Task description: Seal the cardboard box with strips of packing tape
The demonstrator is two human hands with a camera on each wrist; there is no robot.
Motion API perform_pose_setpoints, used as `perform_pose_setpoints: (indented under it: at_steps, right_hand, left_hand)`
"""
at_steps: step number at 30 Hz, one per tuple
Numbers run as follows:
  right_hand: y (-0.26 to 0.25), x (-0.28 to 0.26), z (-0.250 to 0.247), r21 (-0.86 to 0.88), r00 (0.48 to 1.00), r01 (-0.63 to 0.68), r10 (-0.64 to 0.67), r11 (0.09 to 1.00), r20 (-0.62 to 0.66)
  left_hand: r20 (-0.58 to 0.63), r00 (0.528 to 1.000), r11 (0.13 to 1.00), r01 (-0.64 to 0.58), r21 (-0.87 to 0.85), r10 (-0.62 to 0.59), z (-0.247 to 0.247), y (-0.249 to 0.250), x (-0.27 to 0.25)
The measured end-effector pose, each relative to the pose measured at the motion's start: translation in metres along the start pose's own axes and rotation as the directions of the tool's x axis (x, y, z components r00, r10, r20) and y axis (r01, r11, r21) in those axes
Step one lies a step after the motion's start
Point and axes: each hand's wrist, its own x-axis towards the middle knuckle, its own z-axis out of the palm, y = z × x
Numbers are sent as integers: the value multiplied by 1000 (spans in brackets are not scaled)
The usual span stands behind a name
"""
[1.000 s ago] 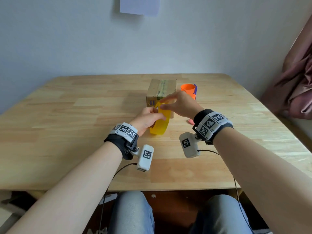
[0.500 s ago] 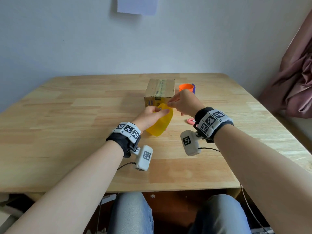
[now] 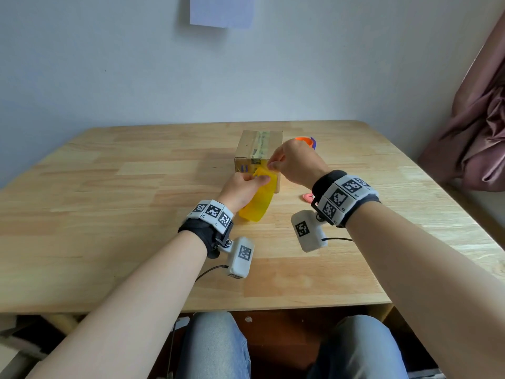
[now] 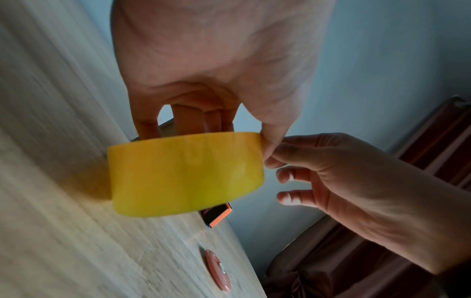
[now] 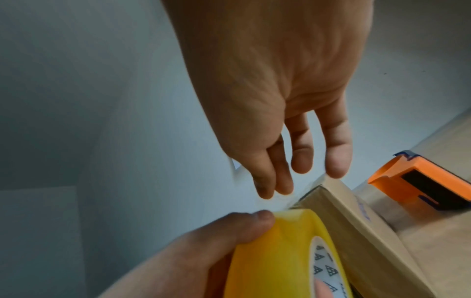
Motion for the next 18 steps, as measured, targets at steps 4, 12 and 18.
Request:
perform_pose_setpoints:
  at_steps: [4, 12, 18]
  right_hand:
    - [-6, -1, -7, -82, 1000, 20, -20, 996, 6]
    - [-16, -1, -14, -163, 997, 66, -71, 984, -25]
    - [-15, 0, -18, -178, 994, 90, -98, 980, -38]
  left_hand:
    - [21, 999, 998, 40, -53, -39, 4, 1, 0]
    - [42, 994, 995, 101, -13, -101, 4, 10, -1]
    - [50, 994, 993, 101, -60, -98, 3, 19, -7]
